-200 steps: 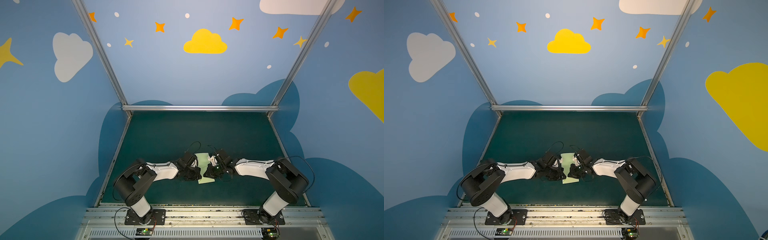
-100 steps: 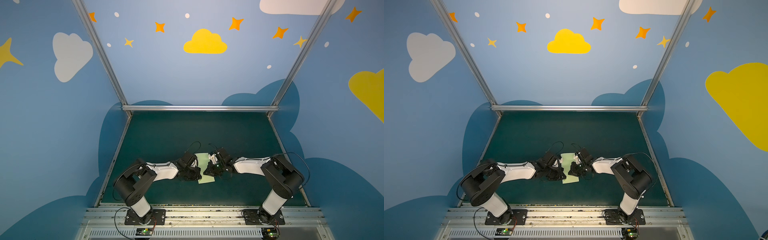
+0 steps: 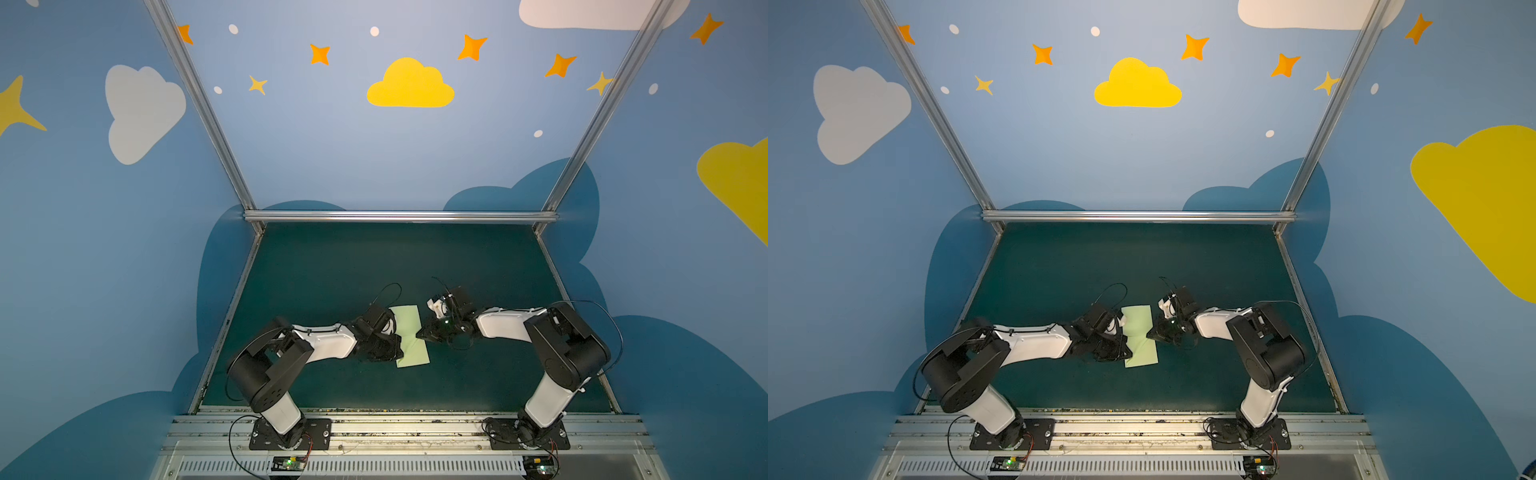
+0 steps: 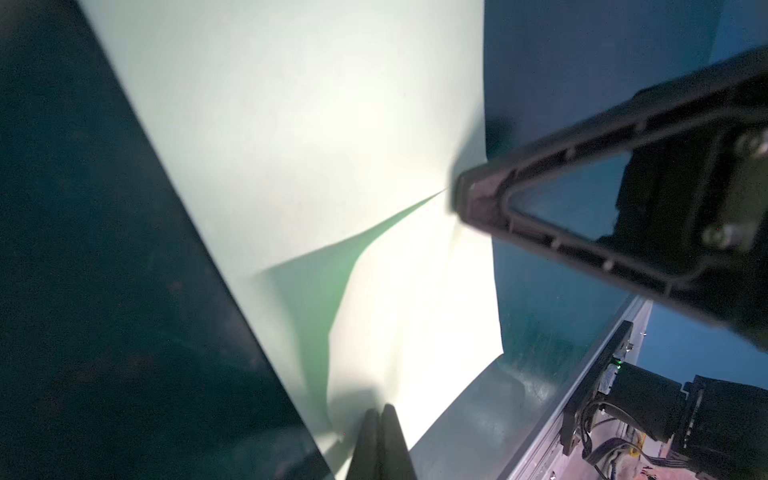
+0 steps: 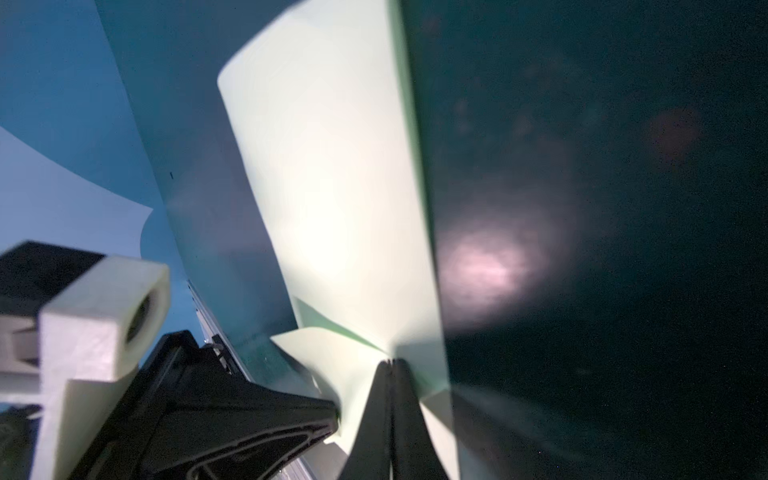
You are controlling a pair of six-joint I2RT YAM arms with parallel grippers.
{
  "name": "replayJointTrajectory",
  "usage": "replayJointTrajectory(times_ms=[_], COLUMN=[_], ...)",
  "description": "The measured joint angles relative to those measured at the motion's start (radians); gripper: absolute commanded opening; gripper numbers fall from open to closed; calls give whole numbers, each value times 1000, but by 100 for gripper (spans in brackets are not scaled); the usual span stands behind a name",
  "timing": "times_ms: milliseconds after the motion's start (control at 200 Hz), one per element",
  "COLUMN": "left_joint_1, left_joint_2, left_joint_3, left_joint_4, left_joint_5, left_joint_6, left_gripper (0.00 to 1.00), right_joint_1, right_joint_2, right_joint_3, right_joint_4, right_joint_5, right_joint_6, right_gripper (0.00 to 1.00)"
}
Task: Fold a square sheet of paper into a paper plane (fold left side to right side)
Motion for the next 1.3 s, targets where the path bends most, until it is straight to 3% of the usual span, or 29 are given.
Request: replayJointTrajectory(times_ms=[220,461,616,771,1296], left_joint_1=[0,0,0,0,12], left_joint_2=[-1,-2,-2,-2,-22], left_joint_3=[0,-2,-2,-2,1], left_joint_4=[0,2,2,2,-36], left_joint_5=[-2,-2,-2,-2,-6], left_joint_6=[0,0,0,2,12], left_gripper=[4,4,3,3,3], right_joint_1=[-93,51,172,229,200], right_joint_2=[-76,-227,-203,-132,-11], right_joint_3=[0,22,77,121,126], right_joint_4=[-114,-220,-253,-259,-248], right_joint_5=[48,87,111,136,177], right_joint_6=[-44,-72,-85,-96,-100], right_gripper=[0,0,0,0,0])
